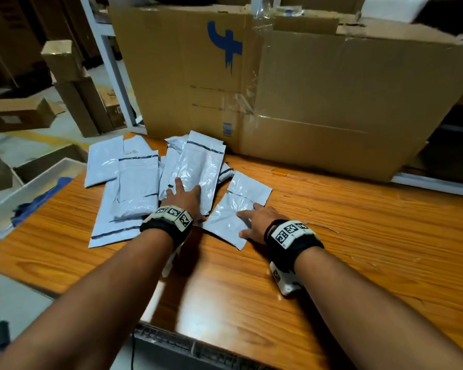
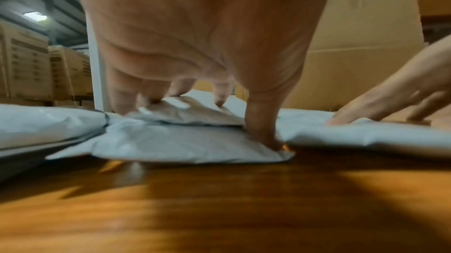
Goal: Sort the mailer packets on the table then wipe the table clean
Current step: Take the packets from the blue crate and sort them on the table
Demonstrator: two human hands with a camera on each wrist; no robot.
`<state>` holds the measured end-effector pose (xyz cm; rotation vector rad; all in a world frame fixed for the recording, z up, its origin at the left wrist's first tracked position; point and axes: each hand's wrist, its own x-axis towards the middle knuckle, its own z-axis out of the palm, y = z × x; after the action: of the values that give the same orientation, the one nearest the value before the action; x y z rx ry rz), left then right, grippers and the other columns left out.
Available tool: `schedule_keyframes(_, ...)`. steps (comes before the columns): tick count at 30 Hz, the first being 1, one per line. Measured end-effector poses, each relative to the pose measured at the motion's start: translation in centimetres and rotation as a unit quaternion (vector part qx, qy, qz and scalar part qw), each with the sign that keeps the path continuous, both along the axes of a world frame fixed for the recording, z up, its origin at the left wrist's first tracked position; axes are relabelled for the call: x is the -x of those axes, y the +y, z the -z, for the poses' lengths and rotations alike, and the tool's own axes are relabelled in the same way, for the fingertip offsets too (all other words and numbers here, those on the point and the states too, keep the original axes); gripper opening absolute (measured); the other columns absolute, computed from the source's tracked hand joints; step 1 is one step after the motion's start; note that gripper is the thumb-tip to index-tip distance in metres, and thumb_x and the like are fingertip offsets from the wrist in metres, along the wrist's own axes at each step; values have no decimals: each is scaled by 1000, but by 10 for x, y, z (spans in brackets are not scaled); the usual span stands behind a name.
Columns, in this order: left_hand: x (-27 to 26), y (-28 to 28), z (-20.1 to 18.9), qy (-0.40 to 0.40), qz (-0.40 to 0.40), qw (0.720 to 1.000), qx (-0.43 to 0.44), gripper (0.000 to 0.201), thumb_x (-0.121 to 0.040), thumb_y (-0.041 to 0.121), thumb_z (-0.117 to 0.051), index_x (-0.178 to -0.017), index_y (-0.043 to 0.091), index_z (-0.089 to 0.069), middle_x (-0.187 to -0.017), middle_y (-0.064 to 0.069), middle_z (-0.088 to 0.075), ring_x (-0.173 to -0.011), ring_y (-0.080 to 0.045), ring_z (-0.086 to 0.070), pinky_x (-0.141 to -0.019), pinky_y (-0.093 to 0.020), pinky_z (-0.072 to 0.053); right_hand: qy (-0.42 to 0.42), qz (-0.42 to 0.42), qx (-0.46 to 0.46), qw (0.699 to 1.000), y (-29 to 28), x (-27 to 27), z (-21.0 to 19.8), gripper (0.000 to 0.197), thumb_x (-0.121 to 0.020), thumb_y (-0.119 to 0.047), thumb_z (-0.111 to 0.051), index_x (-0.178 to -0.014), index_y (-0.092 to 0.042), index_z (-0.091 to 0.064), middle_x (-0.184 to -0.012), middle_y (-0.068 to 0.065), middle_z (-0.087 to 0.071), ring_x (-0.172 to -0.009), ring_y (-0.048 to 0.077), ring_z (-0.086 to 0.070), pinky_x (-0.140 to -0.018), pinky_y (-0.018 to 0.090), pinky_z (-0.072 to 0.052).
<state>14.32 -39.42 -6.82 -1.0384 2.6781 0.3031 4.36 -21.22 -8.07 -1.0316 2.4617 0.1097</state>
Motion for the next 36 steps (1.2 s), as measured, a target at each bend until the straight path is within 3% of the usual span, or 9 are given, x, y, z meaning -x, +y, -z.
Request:
schedule_keyframes(4, -2, 1, -12, 30, 14, 999, 10, 35, -86, 20, -59, -120, 18, -56, -152, -18, -16, -120, -43, -48, -97, -50, -43, -13, 6, 12, 1000, 18, 11, -14, 52, -86, -36, -68, -135, -29, -50, -137, 3, -50, -124, 25, -49, -95, 31, -42)
schedule_keyframes(7, -4, 6, -22, 97, 24, 995, 22, 29, -91, 17, -48, -112, 7, -64, -133, -18, -40, -107, -42, -56, -88, -45, -45, -15, 22, -20, 999, 36, 26, -23, 47, -81, -23, -74, -126, -25, -58, -125, 0, -59, -113, 21, -56, -85, 24, -43)
schedule_keyframes(10, -6, 26, -25, 138, 62, 988, 16, 25, -91, 19, -50, -105, 7, -67, -132, -18, -42, -102, -41, -58, -82, -45, -46, -6, 35, -54, 998, 47, 38, -27, 40, -81, -20, -73, -119, -28, -62, -124, 2, -60, -109, 21, -57, -84, 25, -45)
schedule_keyframes(14, -7, 59, -9, 77, 102, 992, -19, 29, -89, 19, -50, -114, 10, -64, -131, -13, -47, -110, -37, -56, -91, -46, -47, 8, 57, -39, 998, 52, 37, -33, 27, -88, -39, -64, -107, -20, -68, -109, 3, -65, -96, 21, -59, -72, 26, -42)
schedule_keyframes(18, -9, 65, 3, 3, 94, 995, -25, 37, -87, 35, -59, -118, 15, -60, -120, -8, -60, -108, -31, -59, -91, -40, -48, 34, 89, -32, 995, 52, 29, -23, 53, -77, -71, -57, -85, -19, -63, -86, 1, -64, -81, 20, -60, -72, 32, -51)
schedule_keyframes(23, 4, 53, -6, -11, 97, 994, -40, 61, -65, 80, -59, -77, 20, -64, -98, -6, -67, -95, -28, -60, -86, -42, -51, 47, 131, -32, 990, 52, 21, -16, 55, -70, -66, -70, -98, -20, -60, -98, 1, -63, -85, 20, -60, -76, 38, -55)
schedule_keyframes(27, 22, 53, -14, 24, 77, 996, -34, 73, -73, 74, -58, -128, 25, -54, -134, -10, -50, -124, -35, -45, -100, -49, -42, 19, 177, 41, 983, 45, 18, -17, 77, -72, -67, -66, -134, -27, -42, -136, 9, -45, -119, 32, -50, -95, 48, -47)
schedule_keyframes(31, 27, 69, -5, -68, 121, 990, 1, 72, -68, 75, -62, -121, 27, -53, -125, -6, -59, -116, -32, -54, -92, -44, -42, -13, 170, -13, 985, 40, 2, -11, 91, -76, -70, -59, -148, -46, -10, -158, 12, -12, -141, 41, -20, -110, 55, -28)
schedule_keyframes(36, 19, 68, 1, -30, 145, 989, 10, 70, -75, 67, -62, -131, 30, -43, -138, -15, -46, -123, -37, -46, -96, -45, -41, -7, 159, -22, 987, 52, 7, -11, 81, -80, -62, -59, -146, -51, -13, -158, 10, -12, -141, 40, -16, -111, 56, -27)
